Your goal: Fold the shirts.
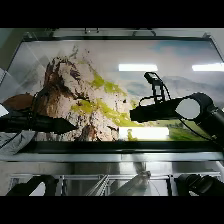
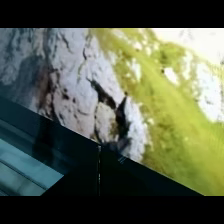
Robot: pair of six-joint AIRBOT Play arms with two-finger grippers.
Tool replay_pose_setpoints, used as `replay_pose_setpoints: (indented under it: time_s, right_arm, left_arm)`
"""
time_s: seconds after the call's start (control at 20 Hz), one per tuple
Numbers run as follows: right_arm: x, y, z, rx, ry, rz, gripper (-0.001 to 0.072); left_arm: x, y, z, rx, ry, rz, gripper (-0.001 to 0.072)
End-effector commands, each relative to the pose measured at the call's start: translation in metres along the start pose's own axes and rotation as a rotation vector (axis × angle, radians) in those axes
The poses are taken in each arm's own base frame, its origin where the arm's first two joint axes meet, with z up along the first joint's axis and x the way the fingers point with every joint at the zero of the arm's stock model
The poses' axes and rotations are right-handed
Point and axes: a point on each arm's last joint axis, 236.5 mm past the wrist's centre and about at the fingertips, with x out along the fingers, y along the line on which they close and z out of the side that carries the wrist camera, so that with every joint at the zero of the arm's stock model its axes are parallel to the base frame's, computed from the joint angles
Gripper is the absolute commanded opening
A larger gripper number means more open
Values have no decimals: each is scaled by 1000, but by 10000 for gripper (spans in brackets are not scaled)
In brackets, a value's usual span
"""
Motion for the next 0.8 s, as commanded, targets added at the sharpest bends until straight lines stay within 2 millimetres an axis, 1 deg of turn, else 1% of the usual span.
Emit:
replay_pose_setpoints:
  time_s: [0.0, 0.15, 0.2, 0.25, 0.3, 0.35, 0.4, 0.5, 0.55, 0.6, 0.65, 0.7, 0.75]
  right_arm:
    - [0, 0, 0, -1, 1, 0, 26]
    - [0, 0, 0, -1, 1, 0, 25]
    - [0, 0, 0, -1, 1, 0, 26]
    - [0, 0, 0, -1, 1, 0, 26]
    - [0, 0, 0, -1, 1, 0, 26]
    - [0, 0, 0, -1, 1, 0, 26]
    - [0, 0, 0, -1, 1, 0, 25]
    - [0, 0, 0, -1, 1, 0, 26]
    - [1, 0, 0, 0, 1, 0, 26]
    - [0, 0, 0, -1, 1, 0, 26]
    - [0, 0, 0, -1, 1, 0, 25]
    - [0, 0, 0, -1, 1, 0, 26]
    - [0, 0, 0, -1, 1, 0, 26]
  left_arm:
    - [0, 0, 0, 1, 0, 0, 22]
    - [0, -1, -1, -13, 6, -2, 25]
    - [-3, 0, 1, -26, -3, 4, 41]
    - [-9, 2, 8, -44, -27, 16, 292]
    - [-20, 7, 17, -73, -60, 39, 406]
    - [-37, 13, 31, -85, -110, 74, 612]
    - [-57, 22, 45, -117, -172, 114, 720]
    - [-113, 47, 73, -149, -334, 228, 720]
    - [-147, 62, 83, -172, -423, 295, 720]
    - [-179, 78, 88, -204, -507, 362, 720]
    - [-211, 93, 89, -241, -584, 426, 720]
    - [-244, 110, 85, -287, -666, 489, 720]
    - [-272, 127, 79, -334, -736, 551, 720]
